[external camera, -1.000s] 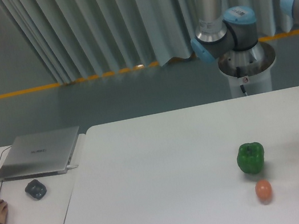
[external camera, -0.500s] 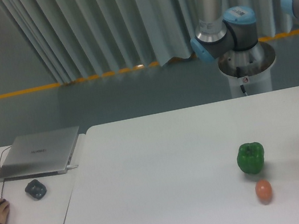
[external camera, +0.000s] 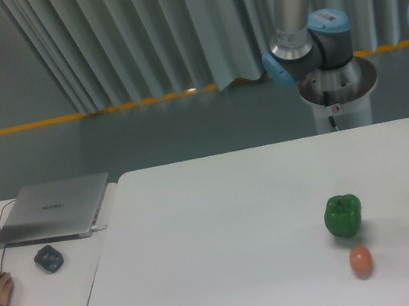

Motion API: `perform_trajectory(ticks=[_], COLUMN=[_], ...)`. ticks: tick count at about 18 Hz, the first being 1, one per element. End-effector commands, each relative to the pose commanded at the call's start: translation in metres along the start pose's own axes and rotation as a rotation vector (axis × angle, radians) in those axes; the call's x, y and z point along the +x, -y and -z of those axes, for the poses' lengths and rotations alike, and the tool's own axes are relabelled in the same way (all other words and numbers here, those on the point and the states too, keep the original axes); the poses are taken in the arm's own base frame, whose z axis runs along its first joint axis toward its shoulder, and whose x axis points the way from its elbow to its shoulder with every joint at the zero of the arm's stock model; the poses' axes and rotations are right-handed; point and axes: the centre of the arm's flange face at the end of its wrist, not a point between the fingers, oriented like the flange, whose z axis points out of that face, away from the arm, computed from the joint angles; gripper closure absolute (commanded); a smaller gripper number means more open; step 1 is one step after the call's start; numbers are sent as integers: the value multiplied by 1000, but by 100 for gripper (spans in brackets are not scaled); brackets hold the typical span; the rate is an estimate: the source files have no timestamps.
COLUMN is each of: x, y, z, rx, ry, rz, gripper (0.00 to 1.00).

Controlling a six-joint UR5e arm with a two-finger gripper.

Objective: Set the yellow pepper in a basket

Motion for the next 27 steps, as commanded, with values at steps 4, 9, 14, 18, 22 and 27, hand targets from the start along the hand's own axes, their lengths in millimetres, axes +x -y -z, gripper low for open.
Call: perform_trajectory(ticks=[4, 9, 14, 18, 22, 27], x=[-1, -2, 1, 8, 22, 55], y=[-2, -2, 3, 31, 46, 87], z=[-2, -5, -1, 7, 16, 22], rx=[-2, -7, -2, 4, 18, 41], ry=[6, 1, 8, 11, -26, -145], rz=[2, 6, 8, -41, -66, -139], gripper=[5, 0, 0, 0, 0, 0])
